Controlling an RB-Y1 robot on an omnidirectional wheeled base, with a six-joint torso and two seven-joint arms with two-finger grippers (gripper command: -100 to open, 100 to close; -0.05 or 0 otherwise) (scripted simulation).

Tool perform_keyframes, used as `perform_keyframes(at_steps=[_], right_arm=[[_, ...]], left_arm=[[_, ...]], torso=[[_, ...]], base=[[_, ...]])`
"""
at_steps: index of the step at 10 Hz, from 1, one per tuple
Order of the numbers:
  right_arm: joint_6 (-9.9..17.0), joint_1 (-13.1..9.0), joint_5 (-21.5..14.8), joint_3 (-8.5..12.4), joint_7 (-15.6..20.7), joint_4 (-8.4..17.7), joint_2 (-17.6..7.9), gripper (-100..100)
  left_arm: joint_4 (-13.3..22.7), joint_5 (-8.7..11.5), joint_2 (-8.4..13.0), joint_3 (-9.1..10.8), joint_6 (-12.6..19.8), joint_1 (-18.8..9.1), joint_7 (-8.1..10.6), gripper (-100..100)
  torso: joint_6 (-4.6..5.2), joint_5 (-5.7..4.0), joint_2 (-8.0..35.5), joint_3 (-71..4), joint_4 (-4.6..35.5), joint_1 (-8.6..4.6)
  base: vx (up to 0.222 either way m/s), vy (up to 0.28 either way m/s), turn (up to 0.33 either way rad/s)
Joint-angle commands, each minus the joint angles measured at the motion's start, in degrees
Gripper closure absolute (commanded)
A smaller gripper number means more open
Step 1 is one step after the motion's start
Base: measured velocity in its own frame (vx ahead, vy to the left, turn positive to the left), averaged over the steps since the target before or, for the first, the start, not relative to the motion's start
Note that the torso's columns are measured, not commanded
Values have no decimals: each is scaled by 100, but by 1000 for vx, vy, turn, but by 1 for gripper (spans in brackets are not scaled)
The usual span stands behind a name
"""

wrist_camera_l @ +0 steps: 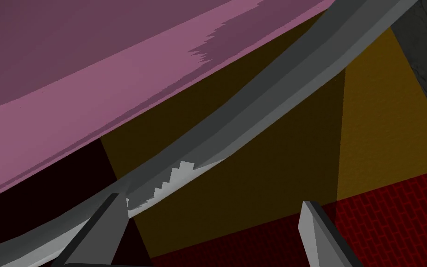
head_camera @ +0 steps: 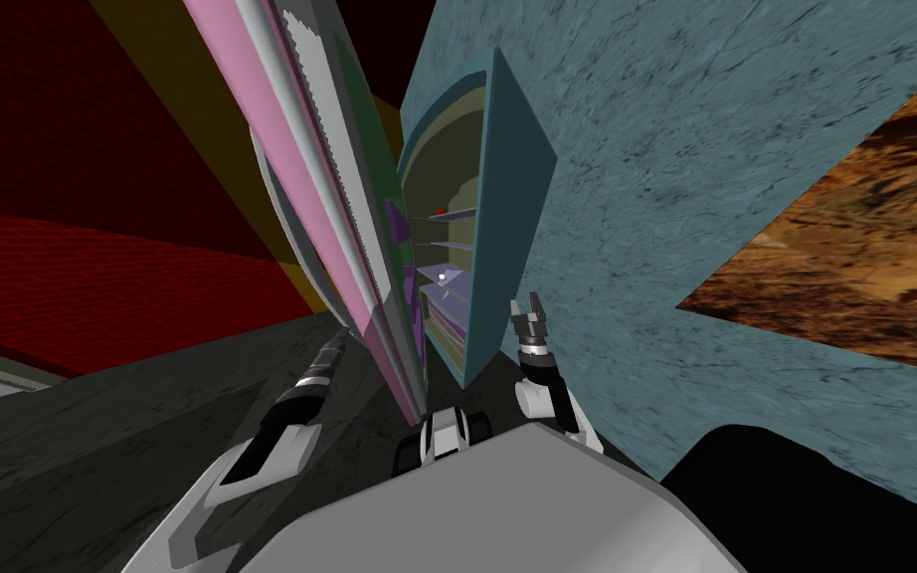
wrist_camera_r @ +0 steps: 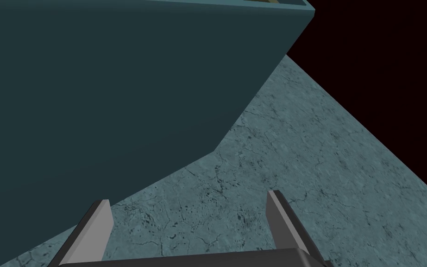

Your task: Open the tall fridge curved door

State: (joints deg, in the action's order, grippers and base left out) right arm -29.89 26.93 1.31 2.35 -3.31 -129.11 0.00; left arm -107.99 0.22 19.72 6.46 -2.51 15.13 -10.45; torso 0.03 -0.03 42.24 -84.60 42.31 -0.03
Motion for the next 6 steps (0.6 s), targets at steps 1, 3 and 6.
perform_keyframes(at_steps=[1,3,6], right_arm=[[0,0,0,0,0,0,0,0],[0,0,0,0,0,0,0,0],[0,0,0,0,0,0,0,0]], left_arm=[[-280,42,120,60,221,63,15,-100],[-473,69,202,100,379,99,23,-100],[-810,118,348,170,661,161,37,-100]], torso=[[-2,1,1,1,-2,-1],[-1,1,4,3,-1,-1],[-3,3,3,3,-2,4]], base=[[16,-4,8],[13,-5,6],[17,-5,7]])
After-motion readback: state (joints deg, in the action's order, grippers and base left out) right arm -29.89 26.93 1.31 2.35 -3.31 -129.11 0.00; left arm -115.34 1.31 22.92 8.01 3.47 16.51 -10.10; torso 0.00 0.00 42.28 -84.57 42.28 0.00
